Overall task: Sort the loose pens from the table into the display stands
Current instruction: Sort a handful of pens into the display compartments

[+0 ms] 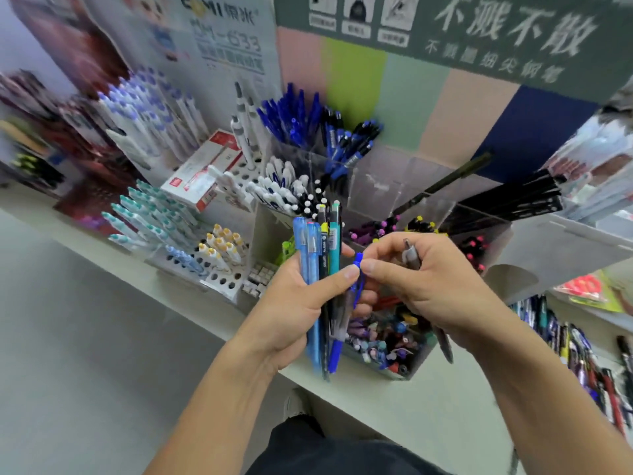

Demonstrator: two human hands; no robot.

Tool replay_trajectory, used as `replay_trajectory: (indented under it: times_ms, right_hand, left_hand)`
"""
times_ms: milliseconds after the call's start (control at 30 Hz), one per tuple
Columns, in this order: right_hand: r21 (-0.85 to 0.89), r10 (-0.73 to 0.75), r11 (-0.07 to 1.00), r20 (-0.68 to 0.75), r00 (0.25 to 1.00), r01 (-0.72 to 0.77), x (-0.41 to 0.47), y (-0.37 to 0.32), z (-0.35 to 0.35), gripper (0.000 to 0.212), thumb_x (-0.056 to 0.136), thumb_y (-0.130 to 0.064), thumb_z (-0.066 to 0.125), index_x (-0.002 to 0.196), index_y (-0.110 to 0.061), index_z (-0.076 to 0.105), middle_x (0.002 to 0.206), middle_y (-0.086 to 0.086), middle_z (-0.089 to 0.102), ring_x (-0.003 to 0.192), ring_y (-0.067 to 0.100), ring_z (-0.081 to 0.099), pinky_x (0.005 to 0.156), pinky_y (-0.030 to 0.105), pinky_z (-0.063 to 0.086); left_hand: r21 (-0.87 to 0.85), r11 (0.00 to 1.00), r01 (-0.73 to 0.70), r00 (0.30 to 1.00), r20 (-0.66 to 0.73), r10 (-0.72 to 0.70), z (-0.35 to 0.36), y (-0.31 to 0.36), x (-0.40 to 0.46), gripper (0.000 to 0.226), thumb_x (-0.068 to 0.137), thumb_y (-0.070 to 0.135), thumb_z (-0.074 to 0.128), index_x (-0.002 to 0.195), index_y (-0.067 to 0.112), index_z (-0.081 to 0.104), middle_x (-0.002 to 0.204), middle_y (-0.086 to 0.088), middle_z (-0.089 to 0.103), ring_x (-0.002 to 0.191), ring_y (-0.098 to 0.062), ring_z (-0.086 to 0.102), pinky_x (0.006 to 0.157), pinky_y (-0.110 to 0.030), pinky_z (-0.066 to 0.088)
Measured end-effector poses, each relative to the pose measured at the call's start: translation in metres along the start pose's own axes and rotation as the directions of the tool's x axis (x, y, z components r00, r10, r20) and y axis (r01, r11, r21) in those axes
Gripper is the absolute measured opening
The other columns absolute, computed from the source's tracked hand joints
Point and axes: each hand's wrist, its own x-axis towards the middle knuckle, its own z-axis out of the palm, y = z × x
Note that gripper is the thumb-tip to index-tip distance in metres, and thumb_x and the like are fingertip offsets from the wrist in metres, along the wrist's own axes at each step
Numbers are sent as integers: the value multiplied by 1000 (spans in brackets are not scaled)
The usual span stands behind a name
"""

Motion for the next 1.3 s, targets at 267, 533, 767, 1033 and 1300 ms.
replay_trajectory:
  times_ms: [267,533,767,1033,1300]
  right_hand:
    - [-187,-198,967,-112,974,175,39,-45,17,11,95,-8,66,85,-5,67,47,-8,51,36,3,35,38,17,27]
    - [-534,-728,685,-492,477,496,107,-90,15,4,92,-18,67,92,-18,70,83,-9,68,71,-1,60,66,18,48]
    - [-840,-706,493,-234,668,227,161,-72,40,10,90,-22,69,92,-18,78,88,-3,71,80,10,64,77,31,54]
    - [-884,-609,444,-177,773,147,101,-87,29,21,91,-39,68,93,-22,79,87,-1,71,78,10,63,75,31,53]
    - [-174,-199,974,-364,910,144,20,-14,-16,19,96,-19,67,84,-5,72,54,-1,56,38,3,35,39,16,27]
  left_hand:
    - [-90,993,-77,996,-43,74,-28,22,7,24,83,14,64,106,11,58,91,-19,75,71,-26,73,58,-28,59]
    - [-234,972,-14,996,-89,-7,-43,22,11,24,97,16,56,119,9,53,77,-6,62,49,-9,41,41,-17,34]
    - [-239,970,-36,995,-97,13,-44,28,7,17,102,5,48,118,9,52,86,-11,68,59,-16,54,47,-21,43]
    - [-93,993,-67,992,-116,56,-39,19,5,35,84,13,64,118,6,63,95,-8,75,67,-17,70,52,-22,53]
    - [7,1000,-10,999,-37,11,-18,-1,5,19,91,12,61,108,7,67,96,-11,76,79,-23,75,61,-27,60]
